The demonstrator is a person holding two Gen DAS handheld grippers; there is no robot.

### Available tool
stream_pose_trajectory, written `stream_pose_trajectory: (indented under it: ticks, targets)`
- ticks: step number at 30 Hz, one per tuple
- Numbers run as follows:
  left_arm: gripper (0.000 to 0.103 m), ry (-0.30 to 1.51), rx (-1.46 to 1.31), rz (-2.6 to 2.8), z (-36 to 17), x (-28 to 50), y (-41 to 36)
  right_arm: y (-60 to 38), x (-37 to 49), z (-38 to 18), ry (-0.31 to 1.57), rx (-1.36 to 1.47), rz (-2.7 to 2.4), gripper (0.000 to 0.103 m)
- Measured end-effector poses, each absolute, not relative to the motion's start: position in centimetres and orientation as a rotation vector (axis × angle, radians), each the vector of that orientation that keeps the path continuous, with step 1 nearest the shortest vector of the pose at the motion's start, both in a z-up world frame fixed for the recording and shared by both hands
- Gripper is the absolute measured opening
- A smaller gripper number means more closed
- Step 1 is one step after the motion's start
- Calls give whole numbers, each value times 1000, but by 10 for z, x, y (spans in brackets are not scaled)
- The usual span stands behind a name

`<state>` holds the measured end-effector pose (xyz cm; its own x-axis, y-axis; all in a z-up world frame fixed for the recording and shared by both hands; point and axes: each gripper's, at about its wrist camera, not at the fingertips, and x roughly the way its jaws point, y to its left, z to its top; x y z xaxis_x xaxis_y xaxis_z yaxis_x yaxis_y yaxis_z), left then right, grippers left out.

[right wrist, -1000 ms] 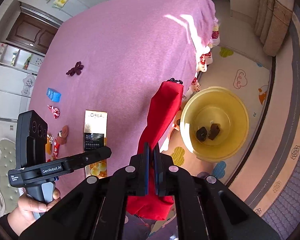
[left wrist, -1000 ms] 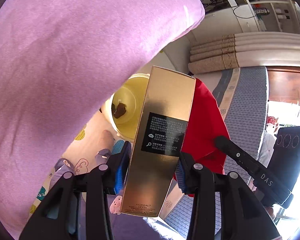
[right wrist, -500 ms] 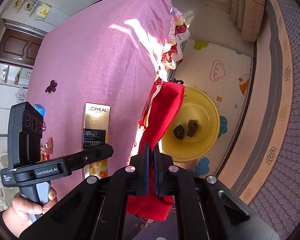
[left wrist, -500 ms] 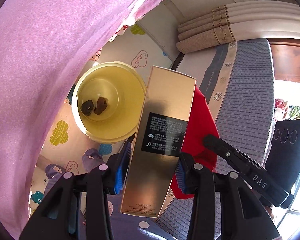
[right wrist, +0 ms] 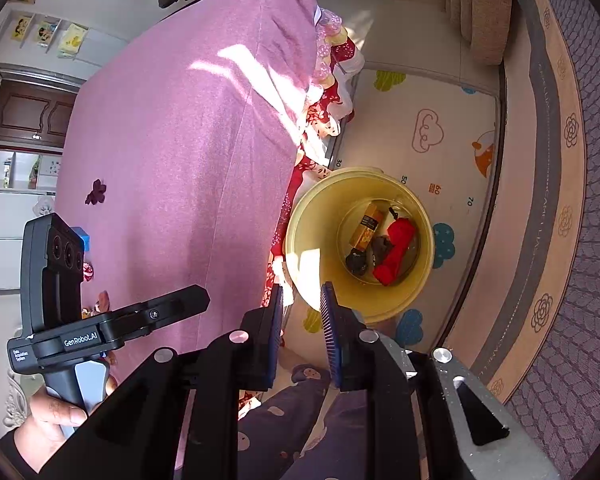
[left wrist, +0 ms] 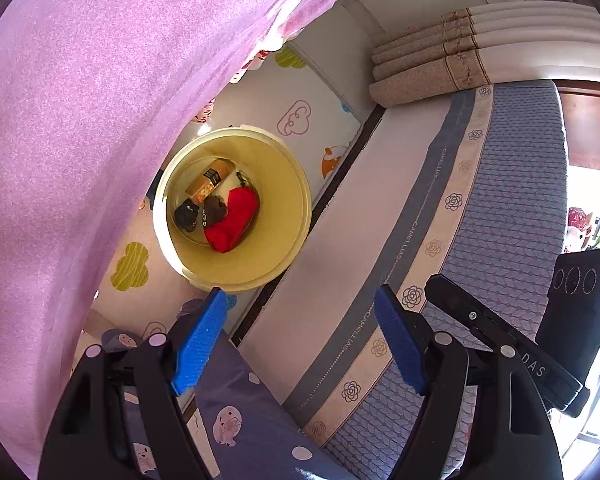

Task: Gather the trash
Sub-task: 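Move both tools back over the bed toward the perfume bottle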

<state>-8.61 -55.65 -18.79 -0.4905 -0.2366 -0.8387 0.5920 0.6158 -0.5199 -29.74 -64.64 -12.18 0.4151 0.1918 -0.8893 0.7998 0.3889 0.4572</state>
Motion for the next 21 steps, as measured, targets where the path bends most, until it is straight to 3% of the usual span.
stream_pose_trajectory:
  ticks: [11,21]
  targets:
    - [75,1771,207,-1034,-162,-59,-520,-616,-249,-105,1136,1057,-444,20]
    - [75,1735,41,-909,-150,8,-419,-547,-158,-88,1187,937,-296,20]
